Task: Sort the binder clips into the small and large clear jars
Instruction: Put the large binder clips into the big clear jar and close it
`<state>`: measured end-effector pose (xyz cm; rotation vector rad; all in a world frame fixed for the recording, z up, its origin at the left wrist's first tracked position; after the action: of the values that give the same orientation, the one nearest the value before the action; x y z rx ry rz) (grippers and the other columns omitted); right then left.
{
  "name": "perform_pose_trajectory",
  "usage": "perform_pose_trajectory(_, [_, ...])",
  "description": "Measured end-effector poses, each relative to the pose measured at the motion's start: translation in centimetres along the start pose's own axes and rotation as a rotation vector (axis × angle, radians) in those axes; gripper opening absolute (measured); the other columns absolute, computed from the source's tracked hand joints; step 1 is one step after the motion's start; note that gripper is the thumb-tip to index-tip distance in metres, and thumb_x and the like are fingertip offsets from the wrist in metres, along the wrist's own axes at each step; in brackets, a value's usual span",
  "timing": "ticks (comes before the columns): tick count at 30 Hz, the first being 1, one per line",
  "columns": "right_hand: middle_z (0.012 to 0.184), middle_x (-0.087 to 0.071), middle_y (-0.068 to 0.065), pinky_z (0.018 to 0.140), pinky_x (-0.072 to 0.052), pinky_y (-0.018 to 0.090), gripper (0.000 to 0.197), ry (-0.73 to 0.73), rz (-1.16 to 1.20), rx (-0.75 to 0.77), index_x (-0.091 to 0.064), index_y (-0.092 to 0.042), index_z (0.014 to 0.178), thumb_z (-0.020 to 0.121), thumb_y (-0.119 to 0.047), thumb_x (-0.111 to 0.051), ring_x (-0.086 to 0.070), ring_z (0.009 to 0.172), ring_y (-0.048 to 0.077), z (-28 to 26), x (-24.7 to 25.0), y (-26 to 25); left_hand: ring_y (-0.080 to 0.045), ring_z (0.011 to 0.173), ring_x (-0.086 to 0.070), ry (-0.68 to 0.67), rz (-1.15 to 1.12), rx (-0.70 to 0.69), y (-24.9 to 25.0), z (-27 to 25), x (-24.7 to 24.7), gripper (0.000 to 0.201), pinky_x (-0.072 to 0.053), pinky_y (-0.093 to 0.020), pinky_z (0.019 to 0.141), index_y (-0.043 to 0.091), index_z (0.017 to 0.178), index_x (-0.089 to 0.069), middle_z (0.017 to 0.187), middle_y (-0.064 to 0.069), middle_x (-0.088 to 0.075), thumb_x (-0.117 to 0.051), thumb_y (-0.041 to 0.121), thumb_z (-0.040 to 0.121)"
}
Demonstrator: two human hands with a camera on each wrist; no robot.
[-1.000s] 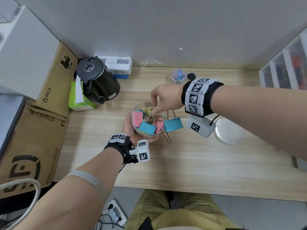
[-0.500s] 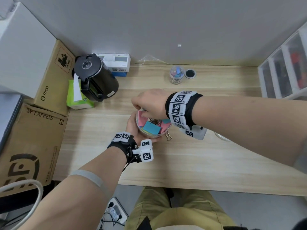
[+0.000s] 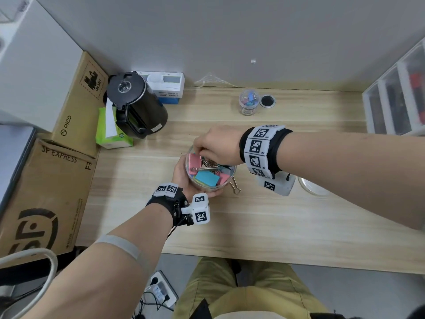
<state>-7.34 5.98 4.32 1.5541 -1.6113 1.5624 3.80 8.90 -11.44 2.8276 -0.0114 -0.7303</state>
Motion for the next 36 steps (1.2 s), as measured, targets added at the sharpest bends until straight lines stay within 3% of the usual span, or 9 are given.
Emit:
perform_pose_trajectory(4, [0.094, -0.065, -0.001, 0.07, -0.049, 0.036, 0.018, 0.04, -0.005, 0.082, -0.058, -0.019, 0.099, 0.089, -0.032, -0.053, -0.058, 0.08, 0.023, -0.1, -0.3, -0.9, -0.055, 0.124, -0.055, 0.009, -0.006, -0.055, 0.2, -0.2, -0.4, 0.089, -0.05, -0.06, 0.083, 0.006, 0.141, -0.055, 0.138, -0.03, -0.058, -0.067, 0.066, 0.077])
perform_pose_trajectory(8, [0.084, -0.061, -0.007, 0.063, -0.049, 0.034, 0.02, -0.055, -0.035, 0.128, -0.048, -0.03, 0.086, 0.074, -0.039, -0.061, -0.057, 0.073, 0.02, -0.3, -0.7, -0.8, -0.055, 0.112, -0.062, 0.04, 0.062, -0.141, 0.9, -0.7, -0.3, 0.052, -0.052, -0.061, 0.078, 0.002, 0.135, -0.057, 0.135, -0.034, -0.057, -0.054, 0.037, 0.097])
perform_pose_trajectory(13, [0.092, -0.063, 0.001, 0.074, -0.051, 0.04, 0.016, -0.076, -0.046, 0.084, -0.061, -0.017, 0.092, 0.08, -0.009, -0.053, -0.057, 0.082, 0.026, -0.4, -1.0, 0.1, -0.046, 0.084, -0.073, 0.056, 0.048, -0.094, 0.7, -1.1, -0.6, 0.056, -0.053, -0.054, 0.088, 0.004, 0.094, -0.078, 0.115, -0.028, -0.071, -0.054, 0.055, 0.092])
perform_pose_trajectory(17, [0.099, -0.068, 0.004, 0.081, -0.05, 0.04, 0.022, -0.028, -0.009, 0.09, -0.069, -0.013, 0.099, 0.086, -0.006, -0.053, -0.061, 0.092, 0.025, -0.3, -0.8, 0.3, -0.045, 0.091, -0.072, -0.003, 0.019, -0.056, 0.5, -1.3, -0.7, 0.065, -0.046, -0.053, 0.098, 0.004, 0.111, -0.071, 0.112, -0.025, -0.072, -0.053, 0.061, 0.086])
perform_pose_trajectory(22, [0.103, -0.067, 0.001, 0.084, -0.05, 0.042, 0.017, -0.053, -0.125, 0.118, -0.067, -0.017, 0.103, 0.09, -0.011, -0.057, -0.06, 0.098, 0.027, 0.2, -1.9, 0.4, -0.045, 0.082, -0.07, 0.011, 0.014, -0.087, 0.9, -1.0, -0.6, 0.059, -0.055, -0.051, 0.077, 0.001, 0.105, -0.07, 0.108, -0.029, -0.069, -0.049, 0.056, 0.094])
perform_pose_trajectory(25, [0.099, -0.064, 0.002, 0.078, -0.049, 0.04, 0.013, 0.131, -0.064, 0.204, -0.067, -0.014, 0.098, 0.09, -0.013, -0.057, -0.059, 0.095, 0.027, 0.0, -0.9, -0.2, -0.042, 0.073, -0.069, 0.041, 0.066, -0.133, 1.4, -0.7, -0.1, 0.049, -0.057, -0.053, 0.065, 0.005, 0.098, -0.068, 0.103, -0.029, -0.065, -0.04, 0.046, 0.103])
perform_pose_trajectory(27, [0.092, -0.062, 0.002, 0.069, -0.048, 0.036, 0.01, 0.361, 0.01, 0.207, -0.064, -0.013, 0.093, 0.088, -0.014, -0.055, -0.058, 0.086, 0.025, -0.4, 0.6, 0.1, -0.044, 0.083, -0.072, 0.015, 0.056, -0.124, 1.3, -0.9, 0.5, 0.057, -0.056, -0.058, 0.081, 0.005, 0.108, -0.073, 0.114, -0.028, -0.069, -0.045, 0.054, 0.097])
perform_pose_trajectory(31, [0.099, -0.058, -0.001, 0.068, -0.05, 0.038, 0.017, 0.55, 0.139, -0.051, -0.058, -0.015, 0.102, 0.086, -0.015, -0.054, -0.058, 0.077, 0.02, -0.2, 1.2, 3.5, -0.047, 0.111, -0.066, -0.004, 0.034, -0.082, 1.3, -1.0, 2.7, 0.082, -0.053, -0.057, 0.092, 0.009, 0.136, -0.063, 0.136, -0.025, -0.062, -0.045, 0.071, 0.085])
perform_pose_trajectory(36, [0.12, -0.053, 0.009, 0.076, -0.051, 0.038, 0.042, 0.01, 0.105, -0.511, -0.047, -0.016, 0.125, 0.085, -0.024, -0.058, -0.059, 0.091, 0.031, -0.2, -7.0, 8.6, -0.05, 0.109, -0.066, -0.002, 0.013, -0.071, 1.2, -1.5, 4.8, 0.08, -0.05, -0.052, 0.095, 0.011, 0.134, -0.065, 0.133, -0.025, -0.064, -0.045, 0.07, 0.083])
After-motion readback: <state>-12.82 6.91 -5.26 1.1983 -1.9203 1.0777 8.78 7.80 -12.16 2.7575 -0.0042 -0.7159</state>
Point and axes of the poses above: each hand's wrist, its own z-axis towards the middle knuckle, its own x-axis out of the back of the hand, y = z × x, the point moved 7 cm from there along z, towards the middle knuckle
